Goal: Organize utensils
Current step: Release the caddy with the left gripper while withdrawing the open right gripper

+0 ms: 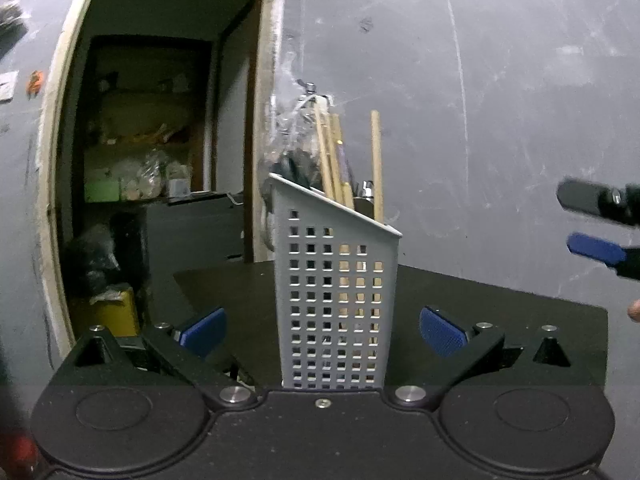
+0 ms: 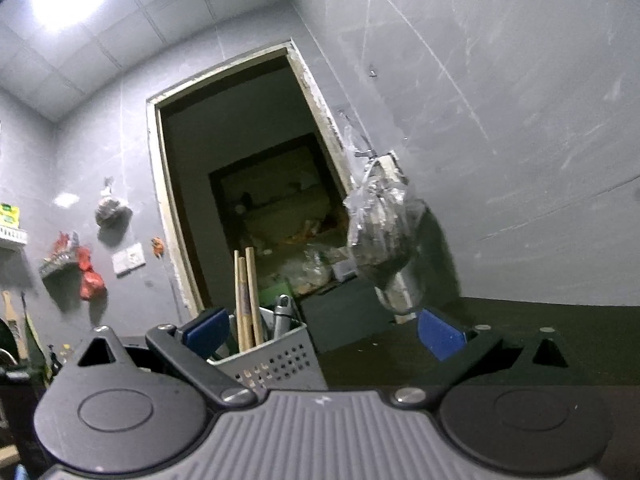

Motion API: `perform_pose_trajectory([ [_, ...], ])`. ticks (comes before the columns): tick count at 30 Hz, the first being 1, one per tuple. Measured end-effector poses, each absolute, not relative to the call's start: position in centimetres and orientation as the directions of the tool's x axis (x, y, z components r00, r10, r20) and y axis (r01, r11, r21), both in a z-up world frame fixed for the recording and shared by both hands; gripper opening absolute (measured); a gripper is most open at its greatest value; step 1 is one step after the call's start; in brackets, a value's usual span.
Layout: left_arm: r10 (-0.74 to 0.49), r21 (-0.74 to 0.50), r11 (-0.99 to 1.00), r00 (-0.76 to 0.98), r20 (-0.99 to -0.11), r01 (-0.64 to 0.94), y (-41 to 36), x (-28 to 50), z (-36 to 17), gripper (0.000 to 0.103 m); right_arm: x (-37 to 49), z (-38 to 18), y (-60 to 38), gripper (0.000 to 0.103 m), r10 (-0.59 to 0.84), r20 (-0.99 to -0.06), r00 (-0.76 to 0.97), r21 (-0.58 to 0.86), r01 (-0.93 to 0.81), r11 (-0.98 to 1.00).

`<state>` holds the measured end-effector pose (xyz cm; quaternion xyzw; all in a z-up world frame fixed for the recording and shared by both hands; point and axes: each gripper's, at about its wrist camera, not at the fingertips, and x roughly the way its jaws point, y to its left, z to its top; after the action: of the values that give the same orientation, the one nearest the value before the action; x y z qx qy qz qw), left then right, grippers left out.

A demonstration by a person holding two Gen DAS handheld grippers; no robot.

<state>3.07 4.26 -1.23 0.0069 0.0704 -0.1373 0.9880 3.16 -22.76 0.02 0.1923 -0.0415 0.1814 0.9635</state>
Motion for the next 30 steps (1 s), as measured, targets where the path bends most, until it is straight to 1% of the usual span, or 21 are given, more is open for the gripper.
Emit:
perform_pose_trajectory([
  [7,-0.230,-0.046,0.973,0.963,-0.141,0.226,5.5,-0.1,-0.7,0.102,0.3,-0.3,-23.1,0.103,0.287,0.110,0.952,0.338,-0.307,0.890],
  [11,-0.210,-0.031,0.978,0.967,-0.144,0.208,6.0,-2.4,-0.7,0.102,-1.0,-0.3,-23.1,0.103,0.274,0.083,0.958,0.332,-0.286,0.899],
  [14,-0.199,-0.031,0.980,0.966,-0.164,0.196,6.2,-3.6,-0.5,0.102,-1.5,-0.2,-22.8,0.103,0.266,0.026,0.964,0.310,-0.261,0.914],
  [16,-0.203,-0.055,0.979,0.963,-0.179,0.196,6.6,-4.5,-0.4,0.102,-1.9,-0.2,-22.4,0.103,0.261,-0.014,0.965,0.296,-0.245,0.923],
  [21,-0.192,-0.078,0.981,0.963,-0.191,0.180,7.4,-6.6,0.1,0.102,-3.1,-0.2,-21.3,0.103,0.252,-0.061,0.966,0.257,-0.229,0.939],
  [26,-0.169,-0.080,0.984,0.969,-0.180,0.157,7.5,-8.5,0.7,0.102,-4.6,0.3,-20.7,0.103,0.240,-0.085,0.967,0.233,-0.215,0.948],
  [30,-0.150,-0.079,0.987,0.973,-0.173,0.138,7.4,-9.6,0.9,0.102,-5.4,0.8,-19.5,0.103,0.195,-0.157,0.968,0.178,-0.166,0.970],
])
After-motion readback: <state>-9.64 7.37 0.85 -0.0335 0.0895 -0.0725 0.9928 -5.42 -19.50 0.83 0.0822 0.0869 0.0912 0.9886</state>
